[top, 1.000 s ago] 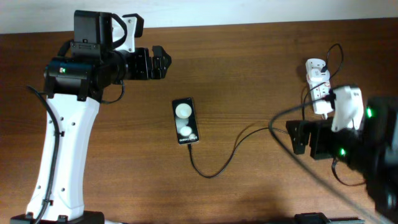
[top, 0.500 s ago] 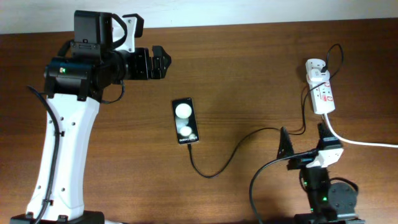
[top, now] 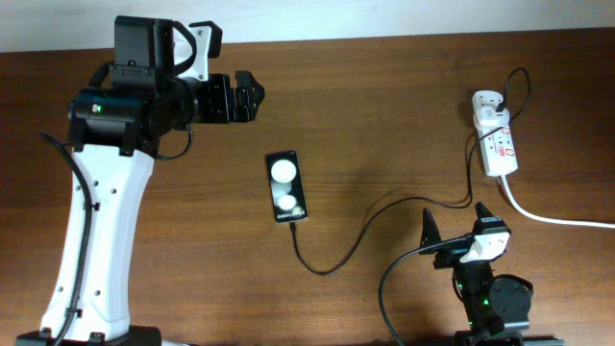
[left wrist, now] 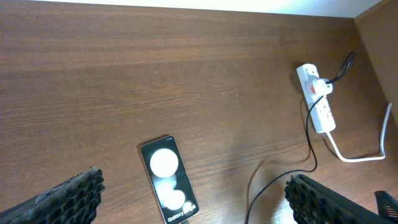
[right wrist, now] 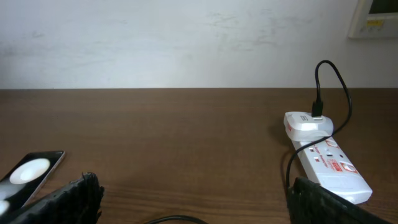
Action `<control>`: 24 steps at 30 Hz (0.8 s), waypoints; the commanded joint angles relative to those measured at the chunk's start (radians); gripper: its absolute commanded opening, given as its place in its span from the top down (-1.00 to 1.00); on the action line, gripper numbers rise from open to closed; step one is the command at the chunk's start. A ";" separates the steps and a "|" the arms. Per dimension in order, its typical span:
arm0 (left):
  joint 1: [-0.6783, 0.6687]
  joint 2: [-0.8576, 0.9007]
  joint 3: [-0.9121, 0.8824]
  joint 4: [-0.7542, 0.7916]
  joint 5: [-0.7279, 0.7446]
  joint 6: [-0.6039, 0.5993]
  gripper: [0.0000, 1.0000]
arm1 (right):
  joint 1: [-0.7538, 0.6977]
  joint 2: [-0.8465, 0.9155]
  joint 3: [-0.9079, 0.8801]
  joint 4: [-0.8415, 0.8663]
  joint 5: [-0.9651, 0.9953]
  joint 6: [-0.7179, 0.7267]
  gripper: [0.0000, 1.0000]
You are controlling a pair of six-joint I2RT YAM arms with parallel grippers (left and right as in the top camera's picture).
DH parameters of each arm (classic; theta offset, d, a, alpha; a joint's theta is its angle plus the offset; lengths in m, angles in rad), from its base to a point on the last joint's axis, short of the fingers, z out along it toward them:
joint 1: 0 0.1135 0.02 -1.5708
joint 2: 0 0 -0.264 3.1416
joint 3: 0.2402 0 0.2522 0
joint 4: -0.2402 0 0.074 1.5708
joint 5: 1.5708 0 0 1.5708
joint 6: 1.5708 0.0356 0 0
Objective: Plug charger to phone and switch on socket
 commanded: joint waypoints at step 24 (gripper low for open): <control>0.115 -1.022 -1.487 0.857 -0.221 0.152 -0.98 | 0.006 -0.008 -0.005 -0.005 -0.006 0.006 -0.97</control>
